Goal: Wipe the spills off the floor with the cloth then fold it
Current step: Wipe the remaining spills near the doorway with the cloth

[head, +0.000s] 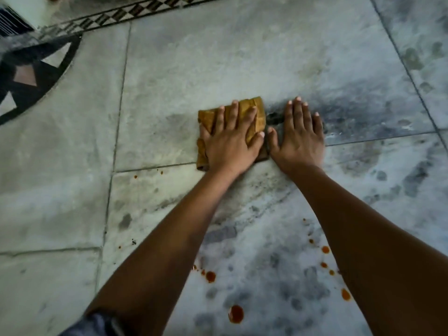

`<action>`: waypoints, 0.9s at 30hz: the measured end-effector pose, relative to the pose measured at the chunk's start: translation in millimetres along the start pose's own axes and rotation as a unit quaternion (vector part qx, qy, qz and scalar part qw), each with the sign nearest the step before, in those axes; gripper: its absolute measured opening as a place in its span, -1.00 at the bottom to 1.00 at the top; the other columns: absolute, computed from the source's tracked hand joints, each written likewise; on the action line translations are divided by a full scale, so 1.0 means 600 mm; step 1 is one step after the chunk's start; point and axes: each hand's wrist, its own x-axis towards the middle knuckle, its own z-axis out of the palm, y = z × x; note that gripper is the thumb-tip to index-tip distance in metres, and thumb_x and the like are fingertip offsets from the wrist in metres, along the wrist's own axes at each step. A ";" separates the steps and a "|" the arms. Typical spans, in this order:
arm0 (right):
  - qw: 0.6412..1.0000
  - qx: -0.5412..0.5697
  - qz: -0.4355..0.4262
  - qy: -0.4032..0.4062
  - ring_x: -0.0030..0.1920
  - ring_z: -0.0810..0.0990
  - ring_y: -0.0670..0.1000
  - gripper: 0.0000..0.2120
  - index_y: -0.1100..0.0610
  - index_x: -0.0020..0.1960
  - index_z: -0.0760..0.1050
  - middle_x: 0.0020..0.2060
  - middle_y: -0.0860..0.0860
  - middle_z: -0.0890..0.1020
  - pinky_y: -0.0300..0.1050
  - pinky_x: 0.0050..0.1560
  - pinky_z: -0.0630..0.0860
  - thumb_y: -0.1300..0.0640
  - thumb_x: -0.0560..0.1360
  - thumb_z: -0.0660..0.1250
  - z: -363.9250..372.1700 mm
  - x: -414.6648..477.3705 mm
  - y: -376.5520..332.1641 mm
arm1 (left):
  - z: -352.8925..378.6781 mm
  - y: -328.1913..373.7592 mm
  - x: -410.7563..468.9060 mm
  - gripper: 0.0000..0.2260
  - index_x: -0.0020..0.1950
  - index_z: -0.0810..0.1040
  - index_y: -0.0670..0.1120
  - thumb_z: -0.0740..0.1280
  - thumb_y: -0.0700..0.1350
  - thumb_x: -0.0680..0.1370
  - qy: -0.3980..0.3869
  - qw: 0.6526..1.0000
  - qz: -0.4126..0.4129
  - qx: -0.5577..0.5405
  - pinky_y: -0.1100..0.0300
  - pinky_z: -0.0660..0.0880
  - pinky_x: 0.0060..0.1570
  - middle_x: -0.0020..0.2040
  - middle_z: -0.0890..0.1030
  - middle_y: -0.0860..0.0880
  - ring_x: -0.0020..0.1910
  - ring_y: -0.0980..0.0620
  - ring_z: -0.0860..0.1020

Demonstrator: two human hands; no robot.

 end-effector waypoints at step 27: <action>1.000 0.020 0.003 -0.014 0.53 -0.12 0.05 -0.31 0.19 0.53 -0.13 0.53 0.12 -0.07 -0.01 0.49 -0.21 -0.19 0.54 -0.16 -0.008 -0.002 0.007 | -0.048 -0.247 0.057 -0.38 0.51 0.01 0.23 0.08 0.34 0.48 -0.006 0.957 -0.282 -0.067 -0.32 -0.02 0.37 0.56 -0.03 0.01 0.50 -0.23 -0.03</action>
